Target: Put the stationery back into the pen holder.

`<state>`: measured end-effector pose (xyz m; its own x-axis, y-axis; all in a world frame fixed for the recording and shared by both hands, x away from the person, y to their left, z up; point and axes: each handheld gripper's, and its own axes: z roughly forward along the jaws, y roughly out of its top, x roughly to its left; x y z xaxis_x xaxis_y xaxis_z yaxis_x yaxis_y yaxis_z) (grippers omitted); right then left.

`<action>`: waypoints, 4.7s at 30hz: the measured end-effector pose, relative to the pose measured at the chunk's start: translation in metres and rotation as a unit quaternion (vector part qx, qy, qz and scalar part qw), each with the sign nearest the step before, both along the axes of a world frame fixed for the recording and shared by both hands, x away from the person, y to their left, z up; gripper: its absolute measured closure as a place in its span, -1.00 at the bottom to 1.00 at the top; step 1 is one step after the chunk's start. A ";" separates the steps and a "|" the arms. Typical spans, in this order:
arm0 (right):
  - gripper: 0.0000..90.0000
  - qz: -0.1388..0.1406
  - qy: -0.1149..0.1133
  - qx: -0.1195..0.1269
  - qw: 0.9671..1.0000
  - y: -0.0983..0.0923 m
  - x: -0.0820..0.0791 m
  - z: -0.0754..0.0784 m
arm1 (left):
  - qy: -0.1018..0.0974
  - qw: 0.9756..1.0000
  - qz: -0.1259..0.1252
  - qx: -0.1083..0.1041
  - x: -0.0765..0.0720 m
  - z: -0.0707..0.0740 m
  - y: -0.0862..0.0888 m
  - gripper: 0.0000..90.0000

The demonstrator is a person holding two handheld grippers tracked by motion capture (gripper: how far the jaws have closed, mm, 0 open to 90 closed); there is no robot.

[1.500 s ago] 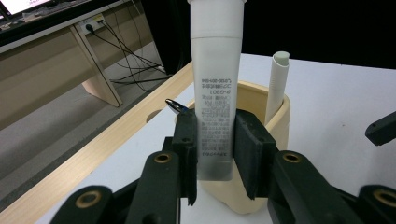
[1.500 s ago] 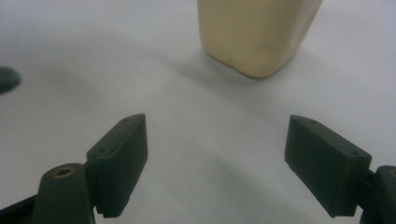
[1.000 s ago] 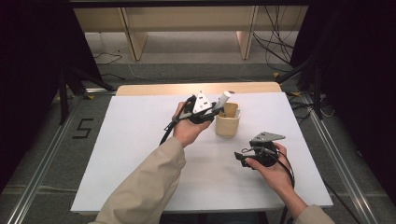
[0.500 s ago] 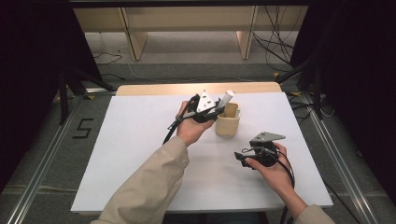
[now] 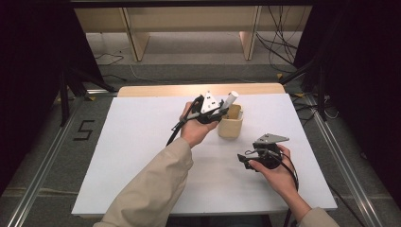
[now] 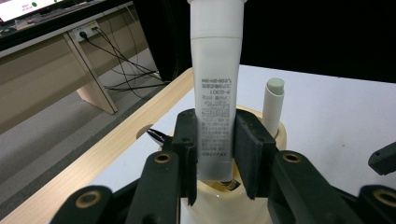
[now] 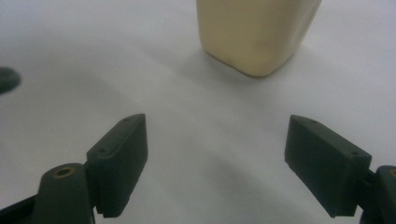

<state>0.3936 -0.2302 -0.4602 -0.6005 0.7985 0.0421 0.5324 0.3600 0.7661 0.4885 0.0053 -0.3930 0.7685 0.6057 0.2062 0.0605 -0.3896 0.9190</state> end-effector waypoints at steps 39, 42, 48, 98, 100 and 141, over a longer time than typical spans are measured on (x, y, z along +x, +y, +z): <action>-0.51 0.000 0.000 0.000 1.000 0.000 0.000 0.000 | 0.003 1.000 -0.001 -0.002 0.006 -0.009 -0.011 0.58; -0.51 -0.001 -0.001 0.001 1.000 0.000 0.000 0.000 | 0.004 1.000 0.000 0.000 0.007 -0.011 -0.011 0.58; -0.51 0.001 -0.001 0.000 1.000 0.000 0.000 0.000 | 0.006 1.000 0.002 -0.003 0.007 -0.014 -0.011 0.58; -0.51 0.002 0.000 0.001 1.000 0.000 0.000 -0.001 | 0.012 1.000 0.020 -0.002 0.013 -0.029 -0.013 0.25; -0.51 0.002 0.001 0.001 1.000 0.000 0.000 -0.001 | 0.008 1.000 0.023 -0.002 0.011 -0.025 -0.011 0.14; -0.52 -0.001 -0.002 0.003 1.000 -0.001 -0.001 0.000 | 0.041 0.996 0.072 0.018 -0.028 -0.012 0.066 -0.35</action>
<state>0.3926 -0.2307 -0.4601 -0.5995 0.7992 0.0440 0.5303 0.3554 0.7697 0.4603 0.0712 -0.4053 0.6900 0.7038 0.1690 0.1929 -0.4038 0.8943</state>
